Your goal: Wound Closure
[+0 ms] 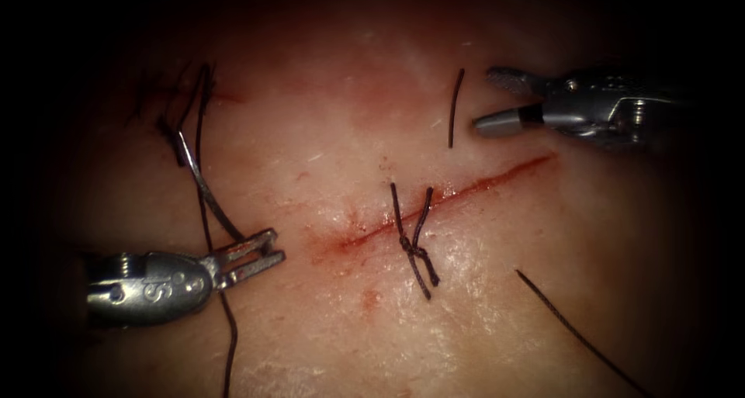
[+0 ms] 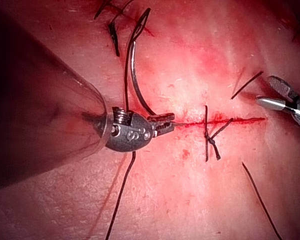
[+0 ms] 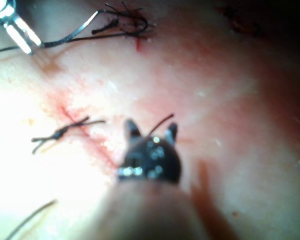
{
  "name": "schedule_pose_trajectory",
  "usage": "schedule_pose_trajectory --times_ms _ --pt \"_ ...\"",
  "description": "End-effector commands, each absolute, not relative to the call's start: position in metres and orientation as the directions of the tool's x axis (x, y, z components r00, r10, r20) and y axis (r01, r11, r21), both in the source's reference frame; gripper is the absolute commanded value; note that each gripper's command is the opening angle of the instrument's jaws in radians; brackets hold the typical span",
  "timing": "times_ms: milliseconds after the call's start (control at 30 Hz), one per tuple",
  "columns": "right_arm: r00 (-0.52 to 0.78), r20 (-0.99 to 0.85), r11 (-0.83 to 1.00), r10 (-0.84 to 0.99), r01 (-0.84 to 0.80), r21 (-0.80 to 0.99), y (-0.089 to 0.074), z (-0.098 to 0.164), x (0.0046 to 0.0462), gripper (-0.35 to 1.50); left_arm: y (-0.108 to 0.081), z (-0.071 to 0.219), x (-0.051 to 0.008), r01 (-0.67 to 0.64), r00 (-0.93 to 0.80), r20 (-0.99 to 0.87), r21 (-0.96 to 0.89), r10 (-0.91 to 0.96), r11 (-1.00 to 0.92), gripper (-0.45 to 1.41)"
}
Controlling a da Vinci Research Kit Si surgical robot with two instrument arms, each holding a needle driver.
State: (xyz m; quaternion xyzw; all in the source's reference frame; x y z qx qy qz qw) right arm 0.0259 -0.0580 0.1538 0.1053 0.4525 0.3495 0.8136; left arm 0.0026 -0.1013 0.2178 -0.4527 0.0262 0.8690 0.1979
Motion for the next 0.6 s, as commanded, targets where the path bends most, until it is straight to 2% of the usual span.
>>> schedule_pose_trajectory --times_ms 33,300,333,367,400,433,467,500,600 --pt "0.347 -0.661 0.733 0.665 -0.469 0.492 -0.0586 0.1546 0.0268 1.28 -0.1023 0.2183 0.0019 -0.366 -0.51 -0.797 -0.139 0.324 -0.92 -0.45" --pt "0.271 -0.618 0.648 0.738 -0.54 0.537 -0.0575 0.1579 0.0276 1.26 -0.1024 0.2182 0.0019 -0.365 -0.509 -0.798 -0.139 0.322 -0.921 -0.45" --pt "0.242 -0.614 0.63 0.751 -0.541 0.557 -0.0575 0.1586 0.0278 1.23 -0.1025 0.2182 0.0021 -0.363 -0.509 -0.798 -0.14 0.322 -0.921 -0.45" --pt "0.231 -0.595 0.613 0.77 -0.525 0.59 -0.0576 0.1587 0.0279 1.1 -0.1025 0.2182 0.0023 -0.362 -0.509 -0.799 -0.14 0.321 -0.922 -0.45" --pt "0.231 -0.595 0.613 0.77 -0.525 0.59 -0.0576 0.1587 0.0279 1.1 -0.1025 0.2182 0.0023 -0.362 -0.509 -0.799 -0.14 0.321 -0.922 -0.45" --pt "0.23 -0.595 0.617 0.77 -0.507 0.602 -0.0578 0.1585 0.028 0.68 -0.1025 0.2182 0.0024 -0.362 -0.507 -0.801 -0.139 0.32 -0.922 -0.45" --pt "0.23 -0.595 0.617 0.77 -0.507 0.602 -0.0578 0.1585 0.028 0.68 -0.1025 0.2182 0.0024 -0.362 -0.507 -0.801 -0.139 0.32 -0.922 -0.45" --pt "0.204 -0.606 0.615 0.769 -0.497 0.613 -0.058 0.1582 0.028 -0.35 -0.1025 0.2182 0.0024 -0.362 -0.507 -0.801 -0.139 0.32 -0.922 -0.45" --pt "0.191 -0.597 0.601 0.779 -0.498 0.625 -0.0578 0.1575 0.0281 -0.35 -0.1025 0.2182 0.0024 -0.363 -0.507 -0.8 -0.139 0.32 -0.922 -0.45"
